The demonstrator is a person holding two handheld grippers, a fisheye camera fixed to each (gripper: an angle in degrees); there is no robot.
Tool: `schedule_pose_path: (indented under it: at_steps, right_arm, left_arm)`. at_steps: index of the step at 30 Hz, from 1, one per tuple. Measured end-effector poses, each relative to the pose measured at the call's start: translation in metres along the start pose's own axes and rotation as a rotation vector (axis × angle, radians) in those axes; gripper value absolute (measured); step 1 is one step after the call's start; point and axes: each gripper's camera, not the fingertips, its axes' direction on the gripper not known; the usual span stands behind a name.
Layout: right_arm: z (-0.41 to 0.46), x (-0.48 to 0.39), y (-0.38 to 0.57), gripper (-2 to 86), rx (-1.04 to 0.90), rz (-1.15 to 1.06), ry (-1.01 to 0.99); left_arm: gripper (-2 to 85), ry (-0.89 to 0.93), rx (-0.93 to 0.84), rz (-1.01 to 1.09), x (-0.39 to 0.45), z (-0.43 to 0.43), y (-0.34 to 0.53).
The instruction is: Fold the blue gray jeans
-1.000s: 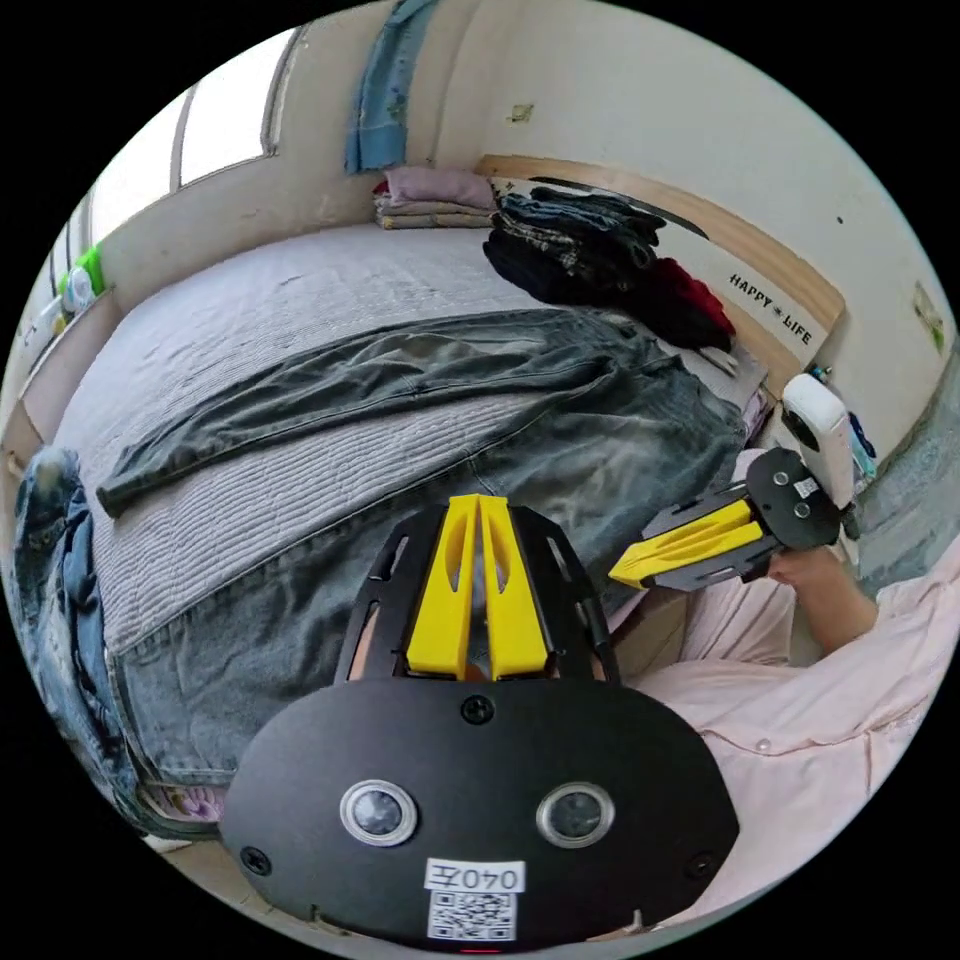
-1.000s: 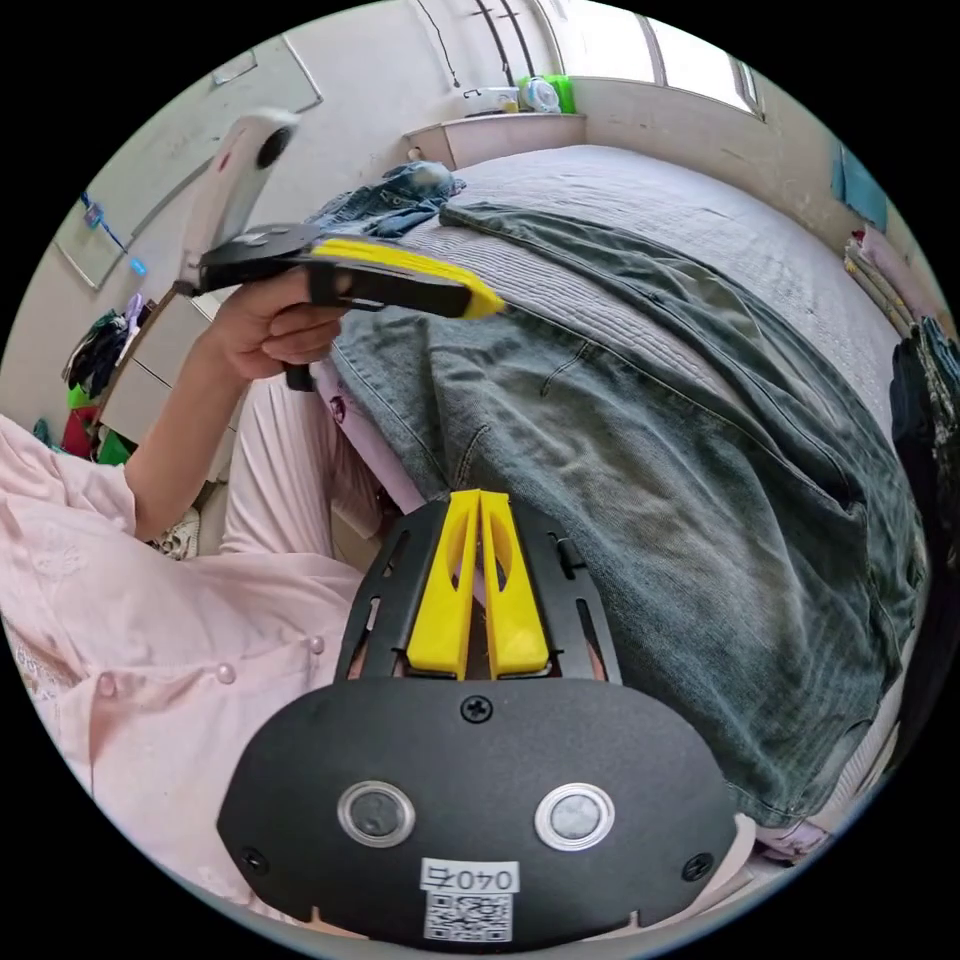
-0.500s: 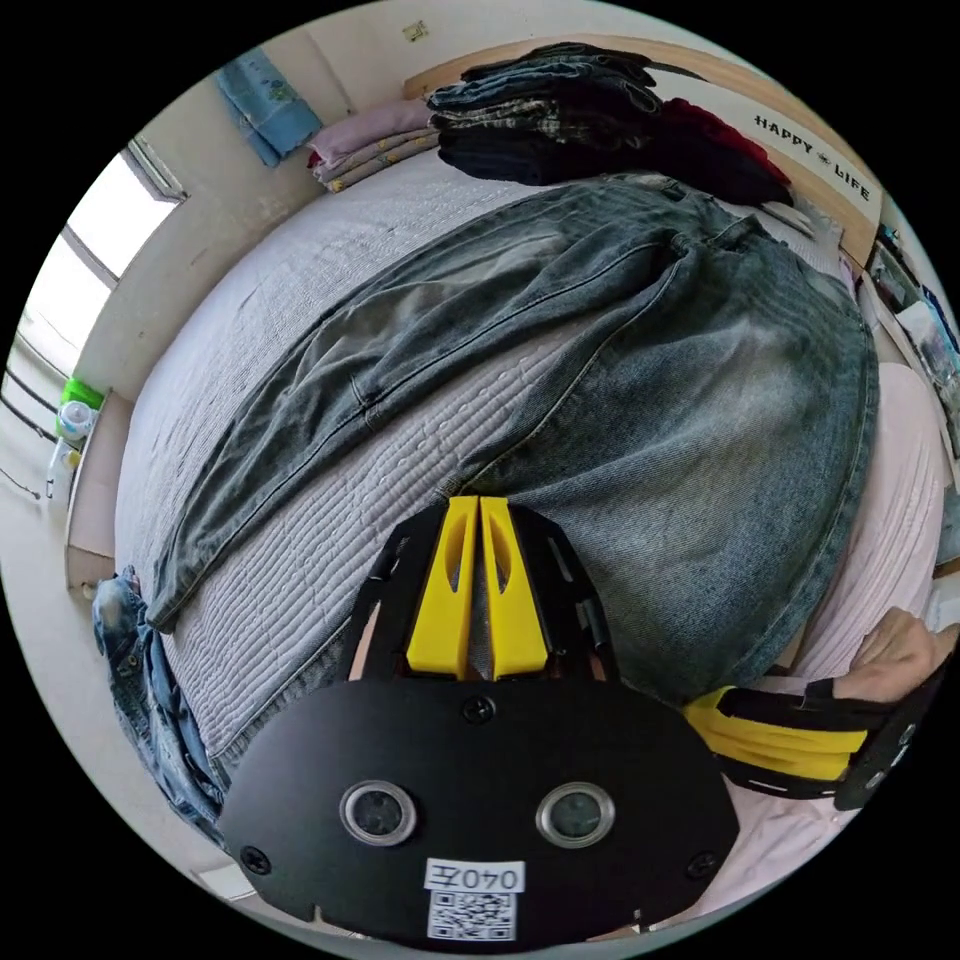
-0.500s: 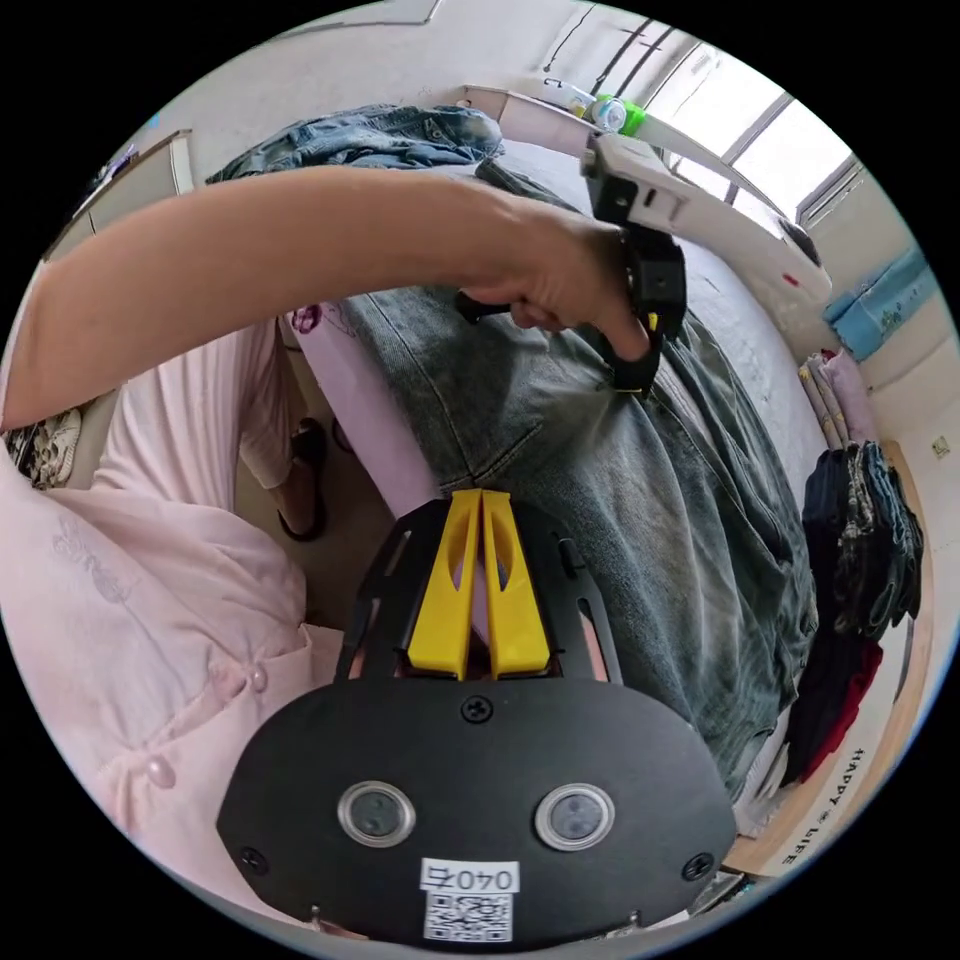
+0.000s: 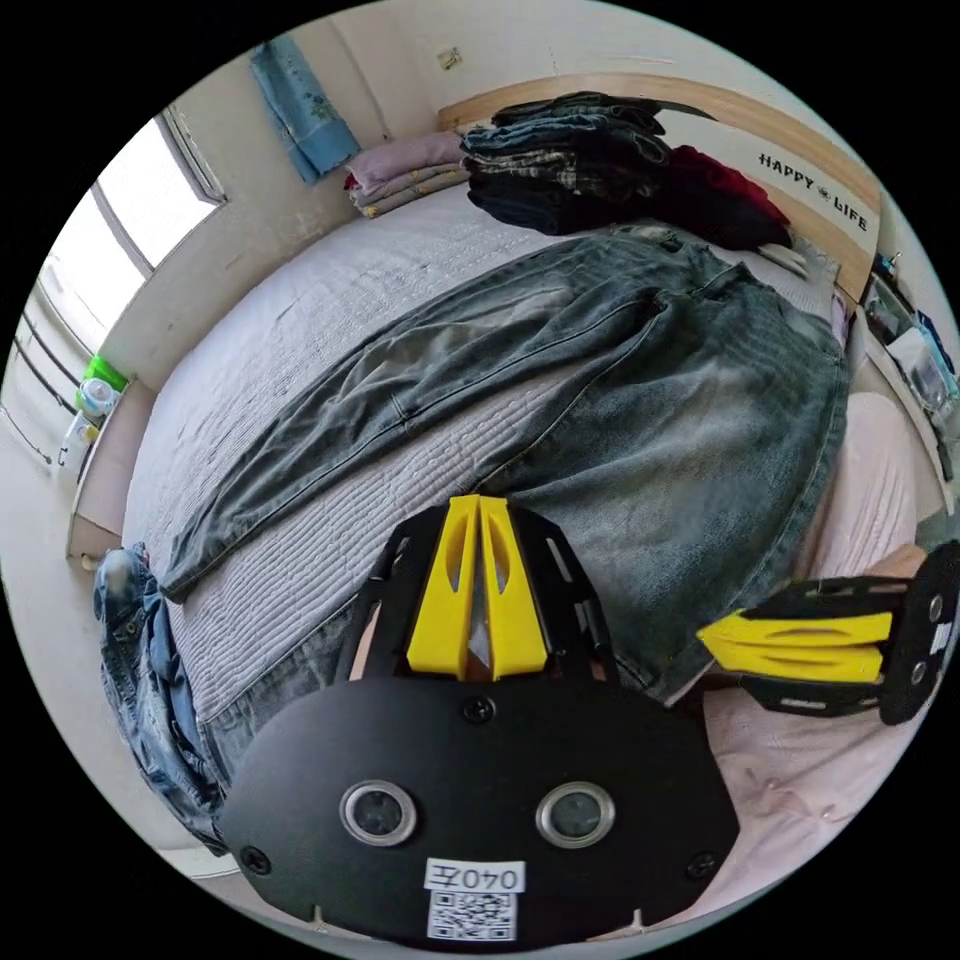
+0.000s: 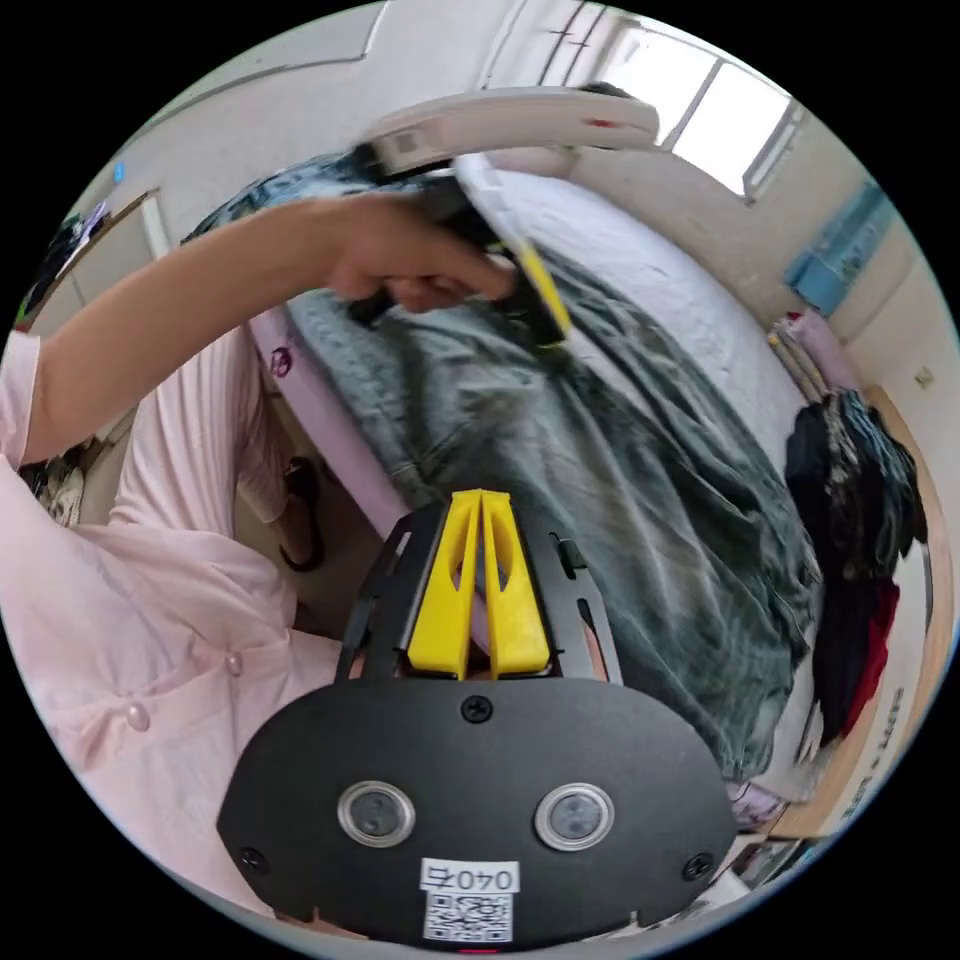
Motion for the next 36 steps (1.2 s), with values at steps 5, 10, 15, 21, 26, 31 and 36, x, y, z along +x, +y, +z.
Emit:
schedule_pose_path:
  at_steps: [5,10,15,21,26,31,36]
  right_arm:
    - [-0.04,0.091,0.061,-0.9,0.023,0.352,0.137]
    - [-0.055,0.175,0.136,-1.0,-0.009,0.674,0.261]
    - [-0.044,0.232,0.189,-0.9,-0.07,0.811,0.236]
    - [-0.008,0.244,0.226,-1.0,-0.269,0.823,0.281]
    - [-0.049,0.228,0.198,-1.0,-0.142,0.801,0.343]
    - [-0.055,0.194,0.144,-1.0,-0.017,0.627,0.214]
    - [-0.017,0.17,0.096,-1.0,-0.097,0.49,0.186]
  left_arm:
    - [-0.9,0.089,0.058,0.07,0.036,-0.038,0.023]
    - [-0.9,0.286,0.104,0.224,0.11,-0.045,0.011]
    - [-0.9,0.456,0.013,0.289,0.167,-0.018,-0.023]
    - [-0.9,0.424,-0.033,0.36,0.178,-0.033,-0.027]
    - [-0.9,0.283,0.039,0.147,0.096,-0.077,-0.023]
    - [-0.9,0.028,-0.054,-0.152,-0.019,-0.094,-0.004]
    - [-0.9,-0.102,-0.163,-0.443,-0.128,-0.114,0.029]
